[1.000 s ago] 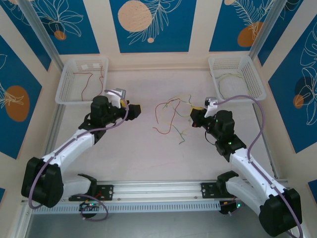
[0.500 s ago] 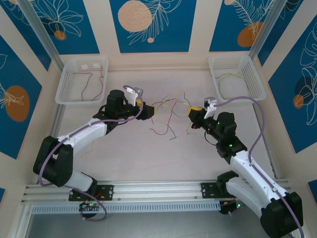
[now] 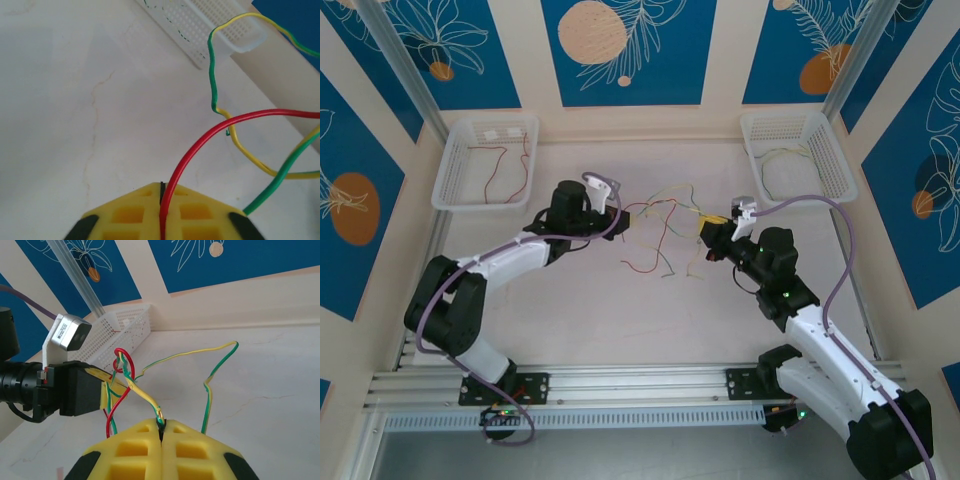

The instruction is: Untangle the cables

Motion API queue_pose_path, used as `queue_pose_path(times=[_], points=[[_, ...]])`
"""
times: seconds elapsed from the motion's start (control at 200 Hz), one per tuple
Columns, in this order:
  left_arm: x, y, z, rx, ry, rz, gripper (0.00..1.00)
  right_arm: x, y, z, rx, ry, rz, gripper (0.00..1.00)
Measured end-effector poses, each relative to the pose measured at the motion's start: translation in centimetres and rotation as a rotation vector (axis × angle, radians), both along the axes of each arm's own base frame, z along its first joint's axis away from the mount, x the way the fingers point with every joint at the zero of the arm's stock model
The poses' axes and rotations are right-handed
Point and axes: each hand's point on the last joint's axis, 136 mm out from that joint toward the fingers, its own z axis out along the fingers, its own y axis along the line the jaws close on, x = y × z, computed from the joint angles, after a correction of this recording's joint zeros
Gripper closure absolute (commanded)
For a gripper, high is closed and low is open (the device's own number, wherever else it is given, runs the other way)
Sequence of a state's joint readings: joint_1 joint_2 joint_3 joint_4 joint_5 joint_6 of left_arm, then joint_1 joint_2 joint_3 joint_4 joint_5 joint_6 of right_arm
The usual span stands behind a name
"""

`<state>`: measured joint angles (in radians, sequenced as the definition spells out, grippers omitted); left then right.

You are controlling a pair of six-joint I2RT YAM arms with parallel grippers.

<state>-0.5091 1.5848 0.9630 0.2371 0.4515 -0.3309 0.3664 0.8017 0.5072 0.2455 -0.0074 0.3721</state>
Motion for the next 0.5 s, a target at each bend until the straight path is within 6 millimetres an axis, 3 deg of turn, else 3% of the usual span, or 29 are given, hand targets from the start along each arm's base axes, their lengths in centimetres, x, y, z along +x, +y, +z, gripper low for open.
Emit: queue_pose_path(times=[0.295, 0.5], points=[[0.1, 1.4, 2.4, 0.024, -0.081, 0.062, 1.00, 0.4, -0.5, -0.3, -0.015, 0.005, -0.038, 1.00], [-0.5, 5.1, 4.3, 0.050, -0.175, 0.220, 1.00, 2.3, -1.2, -4.1, -0.101, 0.147, -0.107, 1.00]])
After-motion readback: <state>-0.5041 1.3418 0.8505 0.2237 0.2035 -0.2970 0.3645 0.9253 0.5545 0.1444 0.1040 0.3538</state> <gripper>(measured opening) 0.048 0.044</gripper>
